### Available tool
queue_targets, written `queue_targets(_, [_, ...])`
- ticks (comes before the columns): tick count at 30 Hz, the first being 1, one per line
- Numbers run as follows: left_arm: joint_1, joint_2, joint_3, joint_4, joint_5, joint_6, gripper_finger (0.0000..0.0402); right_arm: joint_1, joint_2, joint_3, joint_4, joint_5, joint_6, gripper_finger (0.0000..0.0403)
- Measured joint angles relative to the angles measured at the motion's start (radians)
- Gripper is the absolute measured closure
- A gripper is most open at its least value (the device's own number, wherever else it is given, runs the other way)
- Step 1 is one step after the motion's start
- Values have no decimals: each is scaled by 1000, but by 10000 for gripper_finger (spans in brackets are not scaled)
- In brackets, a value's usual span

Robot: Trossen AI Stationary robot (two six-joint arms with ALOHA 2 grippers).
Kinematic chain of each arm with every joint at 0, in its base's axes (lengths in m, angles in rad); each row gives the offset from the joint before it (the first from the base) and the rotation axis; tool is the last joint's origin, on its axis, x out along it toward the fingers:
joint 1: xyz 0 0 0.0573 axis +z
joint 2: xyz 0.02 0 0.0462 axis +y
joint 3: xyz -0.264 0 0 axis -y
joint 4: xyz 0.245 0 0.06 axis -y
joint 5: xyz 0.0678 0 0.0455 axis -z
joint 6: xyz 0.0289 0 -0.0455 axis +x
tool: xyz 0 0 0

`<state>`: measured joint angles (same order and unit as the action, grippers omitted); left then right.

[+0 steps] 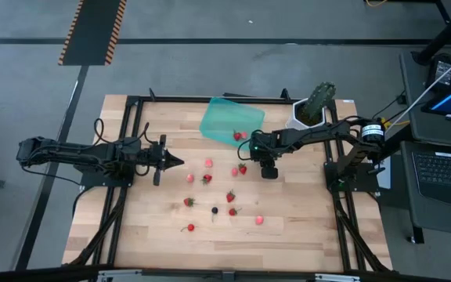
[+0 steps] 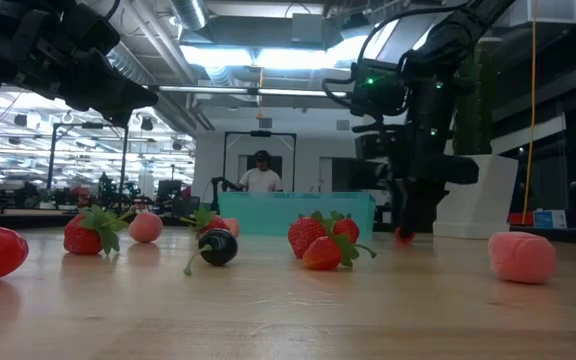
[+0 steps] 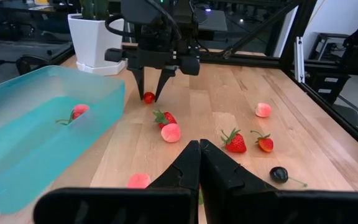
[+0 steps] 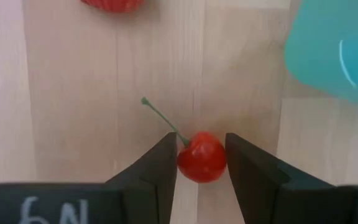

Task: Pick and placing Produce into tupperware
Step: Put the red cherry into the light blue bin

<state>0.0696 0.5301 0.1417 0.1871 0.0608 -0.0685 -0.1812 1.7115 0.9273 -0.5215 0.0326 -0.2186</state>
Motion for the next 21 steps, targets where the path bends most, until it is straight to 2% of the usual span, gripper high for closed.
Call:
queue_targets(7, [0, 0, 0, 0, 0, 0, 401, 0, 0, 1, -7, 0, 7, 283])
queue_targets(17, [0, 0, 0, 0, 0, 1, 401, -12, 2, -1, -16, -3, 35, 395])
queue_targets(21, [0, 0, 0, 0, 0, 5, 401, -12, 3, -2, -7, -2, 35, 380])
